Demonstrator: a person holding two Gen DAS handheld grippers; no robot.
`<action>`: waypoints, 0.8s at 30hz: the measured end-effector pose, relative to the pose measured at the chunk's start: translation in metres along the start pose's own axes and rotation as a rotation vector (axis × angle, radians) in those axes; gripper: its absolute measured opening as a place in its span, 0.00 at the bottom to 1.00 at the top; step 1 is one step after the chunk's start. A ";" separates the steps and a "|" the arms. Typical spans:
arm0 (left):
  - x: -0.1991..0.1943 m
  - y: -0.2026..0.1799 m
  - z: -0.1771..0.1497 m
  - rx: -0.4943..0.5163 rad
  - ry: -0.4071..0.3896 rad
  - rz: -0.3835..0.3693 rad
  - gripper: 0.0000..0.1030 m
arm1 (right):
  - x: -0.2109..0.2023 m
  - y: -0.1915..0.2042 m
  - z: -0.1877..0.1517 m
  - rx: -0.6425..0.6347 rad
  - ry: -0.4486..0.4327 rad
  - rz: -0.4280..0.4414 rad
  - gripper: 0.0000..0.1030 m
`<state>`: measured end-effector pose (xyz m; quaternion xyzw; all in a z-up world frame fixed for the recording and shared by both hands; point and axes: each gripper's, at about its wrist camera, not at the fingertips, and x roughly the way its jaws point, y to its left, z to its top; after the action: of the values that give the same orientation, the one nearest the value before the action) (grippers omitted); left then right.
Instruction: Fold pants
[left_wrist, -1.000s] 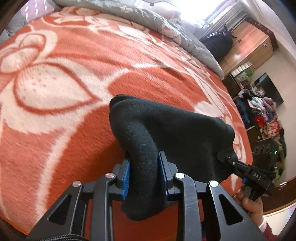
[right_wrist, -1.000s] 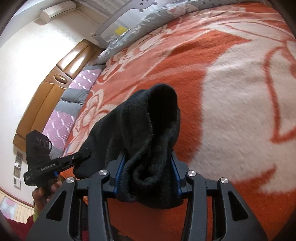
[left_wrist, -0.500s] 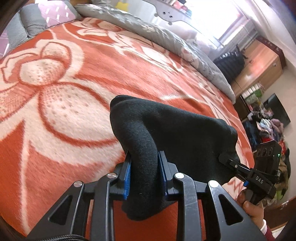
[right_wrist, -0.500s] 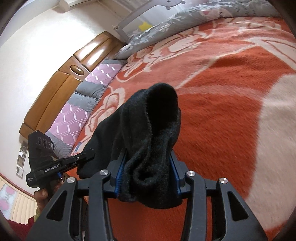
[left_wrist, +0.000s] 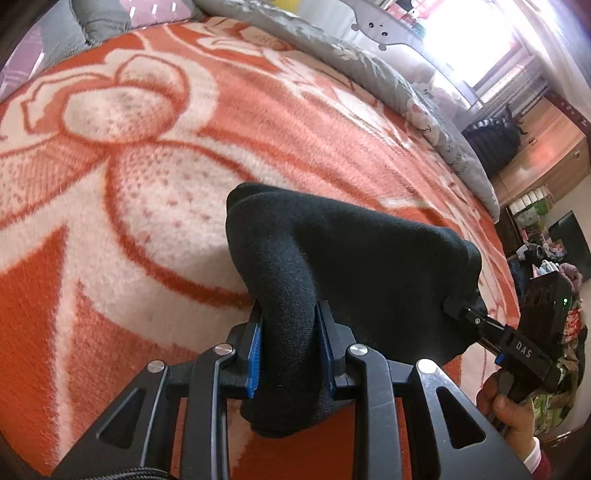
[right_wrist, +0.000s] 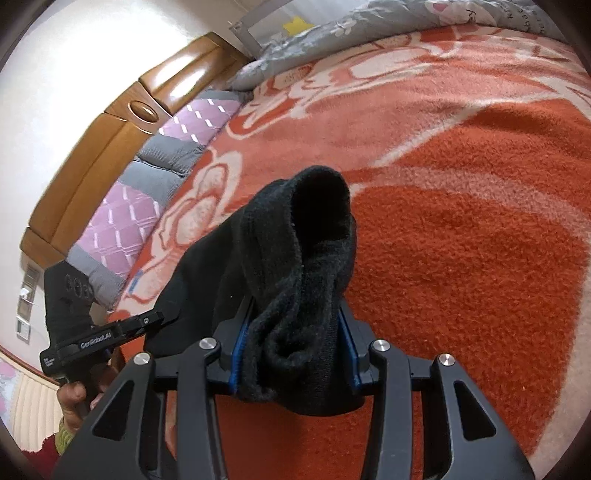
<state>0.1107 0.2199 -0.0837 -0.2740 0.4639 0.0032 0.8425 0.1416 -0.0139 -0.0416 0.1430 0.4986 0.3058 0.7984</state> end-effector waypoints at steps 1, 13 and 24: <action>0.002 0.002 -0.001 -0.004 0.005 -0.001 0.27 | 0.001 -0.003 0.000 0.005 0.007 -0.003 0.43; 0.006 0.001 -0.015 -0.008 0.033 0.046 0.54 | 0.000 -0.028 -0.008 0.069 0.014 -0.046 0.63; -0.003 0.001 -0.027 -0.016 0.022 0.109 0.69 | -0.025 -0.024 -0.015 0.051 -0.036 -0.115 0.72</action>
<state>0.0879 0.2091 -0.0926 -0.2549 0.4873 0.0497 0.8337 0.1284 -0.0490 -0.0437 0.1400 0.4993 0.2441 0.8194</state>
